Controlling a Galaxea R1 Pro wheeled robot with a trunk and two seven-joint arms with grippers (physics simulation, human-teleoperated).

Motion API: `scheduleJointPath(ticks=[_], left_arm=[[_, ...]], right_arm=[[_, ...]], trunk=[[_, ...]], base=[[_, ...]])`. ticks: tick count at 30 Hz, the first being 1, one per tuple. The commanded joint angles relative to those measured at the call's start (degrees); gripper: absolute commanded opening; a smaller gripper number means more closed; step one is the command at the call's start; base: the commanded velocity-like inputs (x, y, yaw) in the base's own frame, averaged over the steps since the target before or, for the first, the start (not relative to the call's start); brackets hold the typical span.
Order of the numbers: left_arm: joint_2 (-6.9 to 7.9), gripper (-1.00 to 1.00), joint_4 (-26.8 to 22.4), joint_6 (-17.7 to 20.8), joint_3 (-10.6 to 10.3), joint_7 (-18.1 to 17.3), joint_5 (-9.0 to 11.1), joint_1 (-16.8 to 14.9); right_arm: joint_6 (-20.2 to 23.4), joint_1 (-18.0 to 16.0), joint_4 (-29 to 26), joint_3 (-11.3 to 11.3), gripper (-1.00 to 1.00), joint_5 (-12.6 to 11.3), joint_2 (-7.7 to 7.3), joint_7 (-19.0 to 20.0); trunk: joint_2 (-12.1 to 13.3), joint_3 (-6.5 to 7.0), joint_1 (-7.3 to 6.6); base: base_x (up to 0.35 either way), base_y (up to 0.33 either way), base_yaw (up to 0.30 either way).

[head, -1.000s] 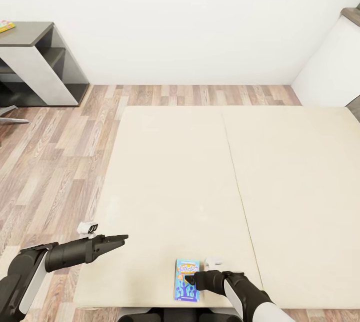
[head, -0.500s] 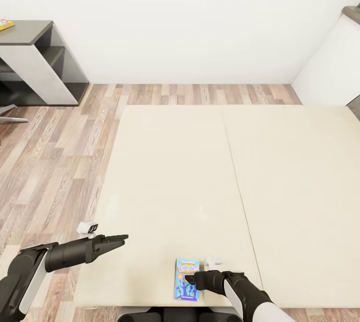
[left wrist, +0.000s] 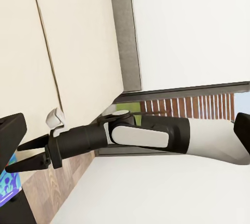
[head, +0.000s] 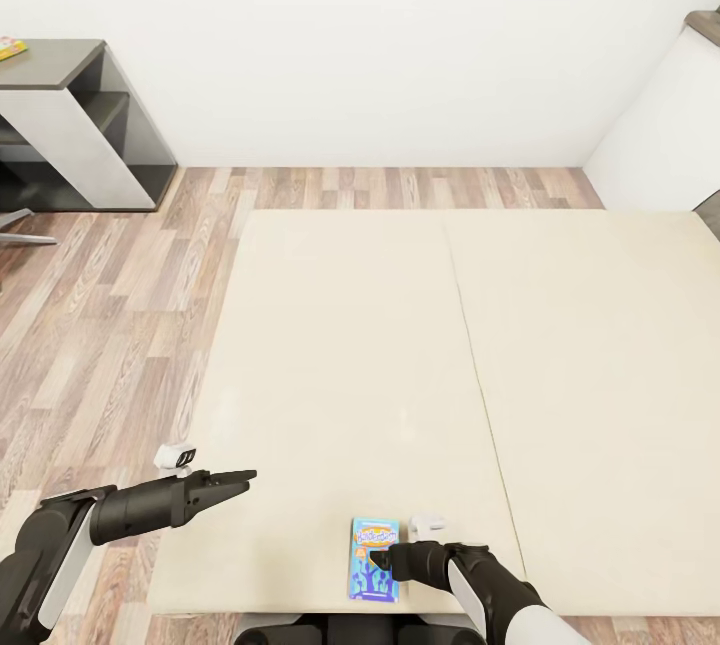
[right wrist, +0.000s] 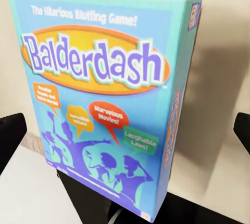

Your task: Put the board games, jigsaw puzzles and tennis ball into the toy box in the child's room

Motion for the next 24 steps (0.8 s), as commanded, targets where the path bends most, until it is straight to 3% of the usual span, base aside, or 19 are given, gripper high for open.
scheduleJointPath(ticks=[1,24], left_arm=[[0.02,1.0,0.0,0.6,0.0,-0.2,0.1,0.0],[0.02,1.0,0.0,0.7,0.0,-0.2,0.1,0.0]], right_arm=[[0.4,0.0,-0.1,-0.2,1.0,0.2,0.02,0.2],[0.3,0.0,-0.1,-0.2,1.0,0.2,0.06,0.1]], trunk=[[0.0,-0.04,0.01],[0.0,-0.04,0.01]], base=[[0.0,0.0,0.0],[0.0,0.024,0.0]])
